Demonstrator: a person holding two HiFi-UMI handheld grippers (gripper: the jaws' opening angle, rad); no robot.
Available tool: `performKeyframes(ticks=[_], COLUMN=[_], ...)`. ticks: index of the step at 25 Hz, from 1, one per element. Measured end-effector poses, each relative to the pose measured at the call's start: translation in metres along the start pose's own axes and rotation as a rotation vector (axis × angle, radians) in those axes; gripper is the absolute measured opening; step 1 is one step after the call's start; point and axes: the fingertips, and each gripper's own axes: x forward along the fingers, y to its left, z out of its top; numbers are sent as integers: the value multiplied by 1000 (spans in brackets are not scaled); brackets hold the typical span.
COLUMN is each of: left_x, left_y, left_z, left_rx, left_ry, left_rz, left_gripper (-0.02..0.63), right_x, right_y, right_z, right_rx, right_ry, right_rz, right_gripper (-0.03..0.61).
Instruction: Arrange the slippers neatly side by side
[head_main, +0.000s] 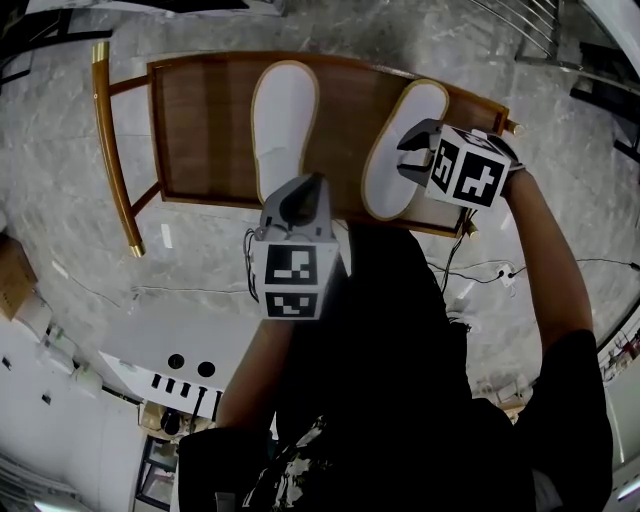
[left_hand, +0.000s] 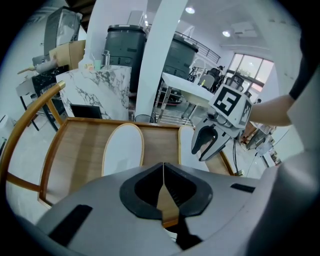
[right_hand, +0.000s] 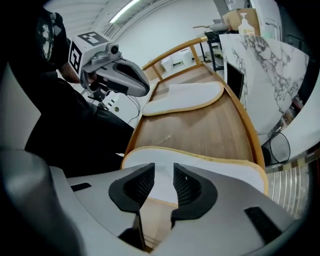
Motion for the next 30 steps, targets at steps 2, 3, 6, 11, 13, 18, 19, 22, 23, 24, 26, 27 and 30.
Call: performKeyframes(ticks=[2, 3, 6, 11, 13, 18, 19, 22, 23, 24, 26, 27, 30], left_x=[1, 2, 3, 2, 1, -1, -2, -4, -6, -7, -10, -11, -15], left_y=[-2, -2, -1, 5, 10, 14, 14, 11, 10, 10, 9, 9, 7], left_z=[2, 3, 3, 2, 2, 2, 2, 1, 0, -1, -2, -2, -4], left_rx=[3, 3, -6, -21, -28, -29, -28, -13, -8, -5, 3, 8, 14], left_ry=[-3, -3, 4, 7, 6, -5, -7, -8, -9, -10, -12, -13, -16], left_rz=[-1, -1, 4, 23, 35, 48, 48, 43, 42, 41, 39, 39, 35], left_gripper=[8, 8, 8, 8, 8, 8, 8, 8, 8, 8, 8, 8, 8], right_x=[0, 0, 4, 11, 11, 1, -2, -10, -12, -14, -18, -19, -20], right_y=[-1, 0, 5, 8, 8, 4, 3, 0, 0, 0, 0, 1, 4], right_z=[4, 5, 5, 2, 2, 8, 11, 15, 16, 16, 18, 19, 21], right_rx=[-21, -31, -53, -69, -58, 27, 47, 106, 129, 156, 225, 263, 374], right_ry=[-1, 1, 28, 68, 67, -9, -37, -108, -130, -154, -212, -242, -330], right_rz=[13, 24, 77, 108, 117, 88, 70, 0, -27, -52, -92, -107, -150], right_gripper=[106, 101, 101, 17, 11, 8, 8, 8, 8, 8, 8, 8, 8])
